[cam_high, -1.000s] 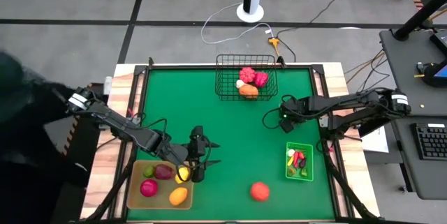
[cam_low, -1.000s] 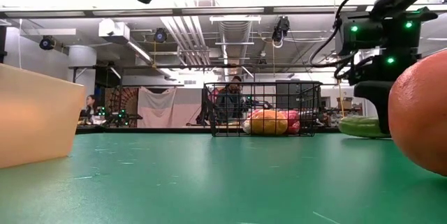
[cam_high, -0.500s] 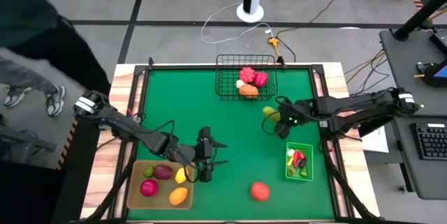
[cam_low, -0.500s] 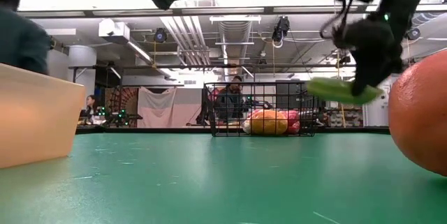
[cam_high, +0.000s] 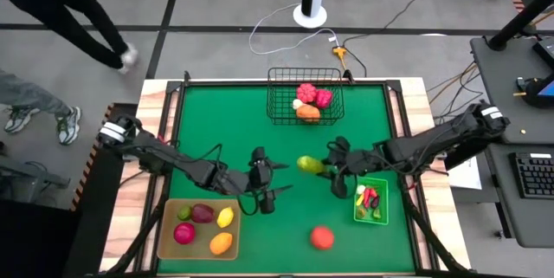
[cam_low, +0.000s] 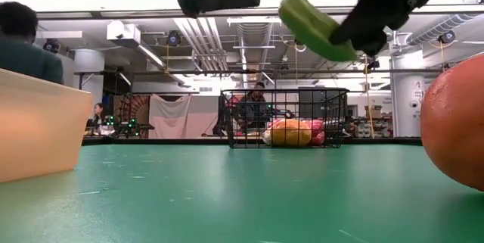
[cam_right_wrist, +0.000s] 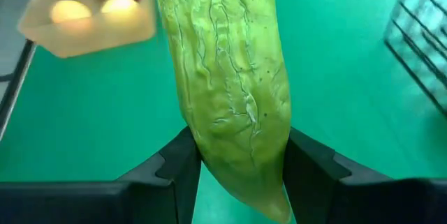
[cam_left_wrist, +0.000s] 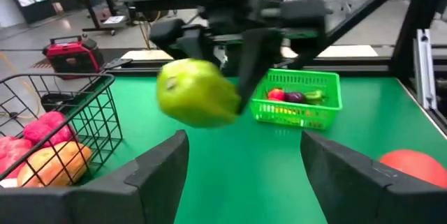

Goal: Sort produce into baskets
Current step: Put the green bitter gourd into the black basket

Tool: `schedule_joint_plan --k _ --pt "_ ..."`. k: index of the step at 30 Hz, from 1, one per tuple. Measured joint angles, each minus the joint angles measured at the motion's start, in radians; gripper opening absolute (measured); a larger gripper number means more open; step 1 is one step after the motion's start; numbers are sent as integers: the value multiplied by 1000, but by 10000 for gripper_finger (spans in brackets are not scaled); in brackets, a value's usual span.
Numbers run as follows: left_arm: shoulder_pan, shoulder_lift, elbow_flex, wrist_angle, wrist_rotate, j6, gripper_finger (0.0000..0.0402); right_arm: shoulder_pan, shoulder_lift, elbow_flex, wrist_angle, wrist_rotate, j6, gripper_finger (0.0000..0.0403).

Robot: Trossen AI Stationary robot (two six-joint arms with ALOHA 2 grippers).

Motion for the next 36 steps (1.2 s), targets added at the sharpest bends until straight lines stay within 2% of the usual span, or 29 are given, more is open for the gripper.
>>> schedule_joint_plan --k 10,16,21,25,33,36 --pt "32 64 0 134 1 30 310 58 75 0 181 38 -129 161" --pt "40 97 0 286 67 109 311 61 106 0 263 36 -205 161" --pt "43 102 0 298 75 122 308 61 110 0 266 36 -213 167" --pt "50 102 0 300 74 123 274 61 110 0 269 36 -216 168" --pt "58 102 0 300 75 122 142 60 109 0 271 37 -214 169" --pt "59 102 0 301 75 122 138 58 104 0 268 35 -188 181"
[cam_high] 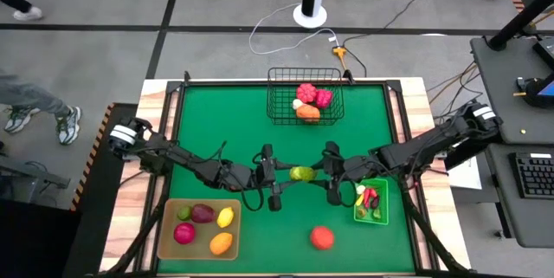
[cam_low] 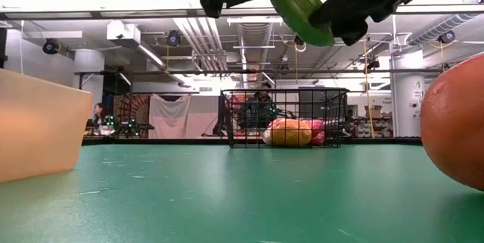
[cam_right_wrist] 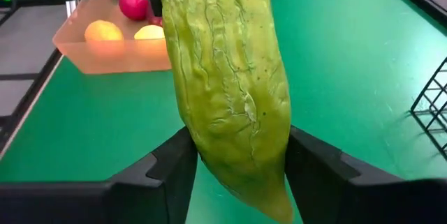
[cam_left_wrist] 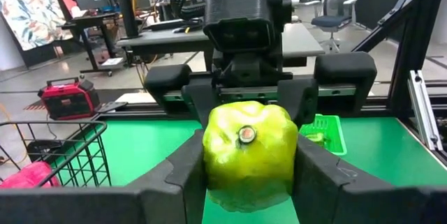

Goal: Sort produce into baskets
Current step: Put the green bitter gourd into the black basket

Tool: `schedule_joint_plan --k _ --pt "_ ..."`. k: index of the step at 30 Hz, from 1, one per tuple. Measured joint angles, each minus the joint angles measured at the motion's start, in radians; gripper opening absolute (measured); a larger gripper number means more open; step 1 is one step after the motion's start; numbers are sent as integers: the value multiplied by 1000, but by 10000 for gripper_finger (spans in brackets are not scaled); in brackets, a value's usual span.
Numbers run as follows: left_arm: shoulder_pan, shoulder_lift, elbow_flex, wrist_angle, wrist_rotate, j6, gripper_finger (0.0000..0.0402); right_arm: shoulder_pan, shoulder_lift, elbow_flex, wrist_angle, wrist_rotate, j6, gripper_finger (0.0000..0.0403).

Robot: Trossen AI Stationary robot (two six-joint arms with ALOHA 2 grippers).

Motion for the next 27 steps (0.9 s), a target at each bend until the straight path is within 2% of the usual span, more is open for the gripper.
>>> schedule_joint_plan --k 9,15,20,27 --pt "8 -8 1 -11 -9 9 140 -4 -78 1 -73 1 67 264" --pt "49 -49 33 -132 -45 9 139 -15 -142 40 -202 51 114 304" --pt "110 -74 97 -331 -56 23 138 -15 -145 89 -316 102 136 315" --pt "250 -77 220 -627 -57 94 138 -15 -144 171 -449 160 148 303"
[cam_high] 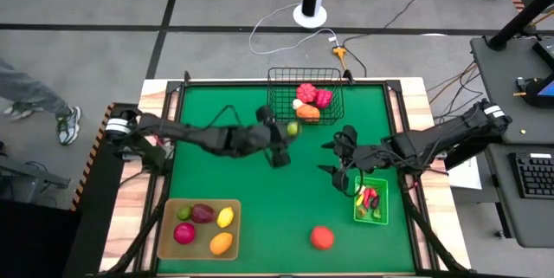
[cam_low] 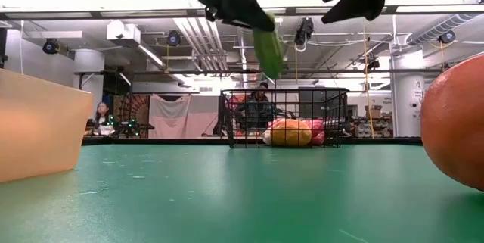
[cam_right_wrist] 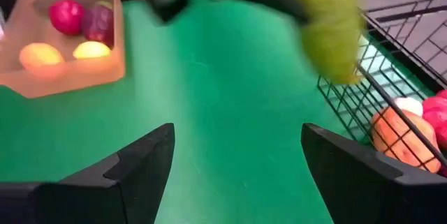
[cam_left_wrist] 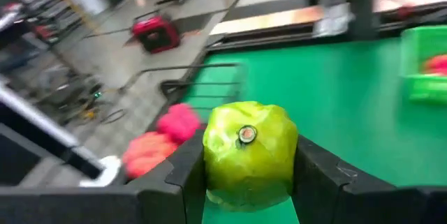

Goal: Sort produce into baskets
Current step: Put the green bitter gourd into the black basket

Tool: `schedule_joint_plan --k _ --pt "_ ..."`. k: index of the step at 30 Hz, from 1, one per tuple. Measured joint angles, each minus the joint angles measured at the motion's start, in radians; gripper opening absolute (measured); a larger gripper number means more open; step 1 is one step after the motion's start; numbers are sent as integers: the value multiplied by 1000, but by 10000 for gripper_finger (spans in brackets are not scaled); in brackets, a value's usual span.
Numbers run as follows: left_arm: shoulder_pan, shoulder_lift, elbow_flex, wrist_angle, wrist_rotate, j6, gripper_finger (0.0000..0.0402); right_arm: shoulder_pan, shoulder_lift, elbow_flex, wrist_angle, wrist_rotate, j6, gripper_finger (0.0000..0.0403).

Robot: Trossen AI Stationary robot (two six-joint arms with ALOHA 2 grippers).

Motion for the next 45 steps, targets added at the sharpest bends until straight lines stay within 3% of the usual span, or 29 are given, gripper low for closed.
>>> schedule_joint_plan --k 4,9,18,36,40,45 --pt "106 0 65 -95 12 60 138 0 0 23 -14 0 -9 299" --pt "247 0 112 -118 172 88 138 0 0 35 -21 0 -18 304" --pt "439 3 95 -147 318 -19 138 -2 1 31 -20 1 -17 304" --pt "467 55 107 -161 352 -182 138 -46 1 30 -19 -1 -27 312" --pt "466 111 161 -191 352 -190 140 -46 1 30 -23 -1 -27 311" --pt "469 205 290 -347 341 -200 142 -46 1 30 -26 -1 -27 316"
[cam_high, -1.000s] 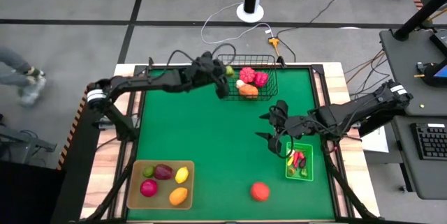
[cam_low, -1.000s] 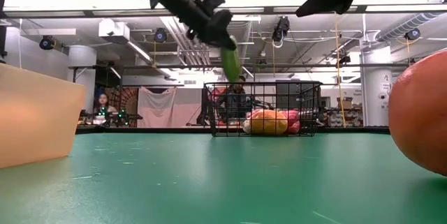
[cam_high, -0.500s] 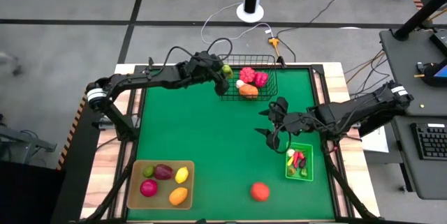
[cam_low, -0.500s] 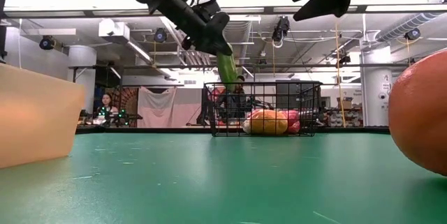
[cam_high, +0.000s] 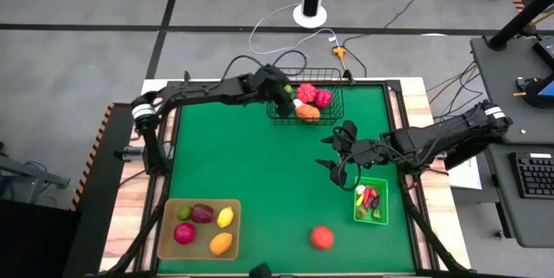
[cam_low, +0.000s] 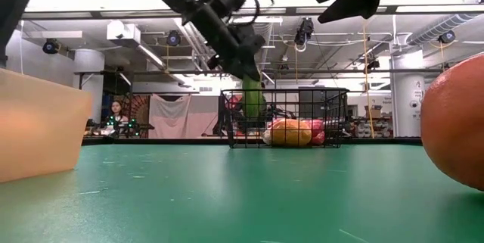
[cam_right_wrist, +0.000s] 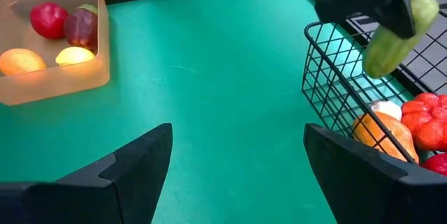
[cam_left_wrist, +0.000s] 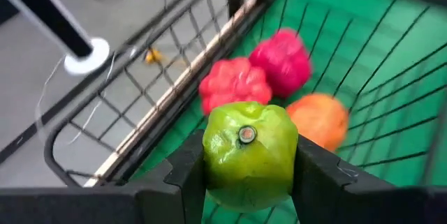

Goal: Sort produce into baskets
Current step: Put the green bitter gourd into the black basket

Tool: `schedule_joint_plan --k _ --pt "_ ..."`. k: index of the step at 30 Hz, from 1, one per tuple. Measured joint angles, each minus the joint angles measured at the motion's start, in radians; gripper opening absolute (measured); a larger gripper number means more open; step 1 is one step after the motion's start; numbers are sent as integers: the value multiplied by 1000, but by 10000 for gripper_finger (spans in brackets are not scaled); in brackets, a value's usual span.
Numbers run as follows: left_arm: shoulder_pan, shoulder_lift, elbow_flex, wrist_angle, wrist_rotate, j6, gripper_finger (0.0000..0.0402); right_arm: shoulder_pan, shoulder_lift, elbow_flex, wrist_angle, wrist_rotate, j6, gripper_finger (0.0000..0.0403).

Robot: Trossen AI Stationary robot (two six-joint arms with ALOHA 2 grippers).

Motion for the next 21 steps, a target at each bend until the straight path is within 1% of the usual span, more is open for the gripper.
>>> schedule_joint_plan --k 4,7,15,21 --pt "0 70 106 -126 -54 15 142 0 0 0 -2 -1 0 313" --pt "0 105 149 -176 -77 27 142 0 0 0 -18 -2 9 311" --pt "0 133 153 -181 -78 32 147 0 0 -1 -31 -2 11 318" --pt "0 136 153 -179 -78 28 185 0 0 -1 -31 -2 11 326"
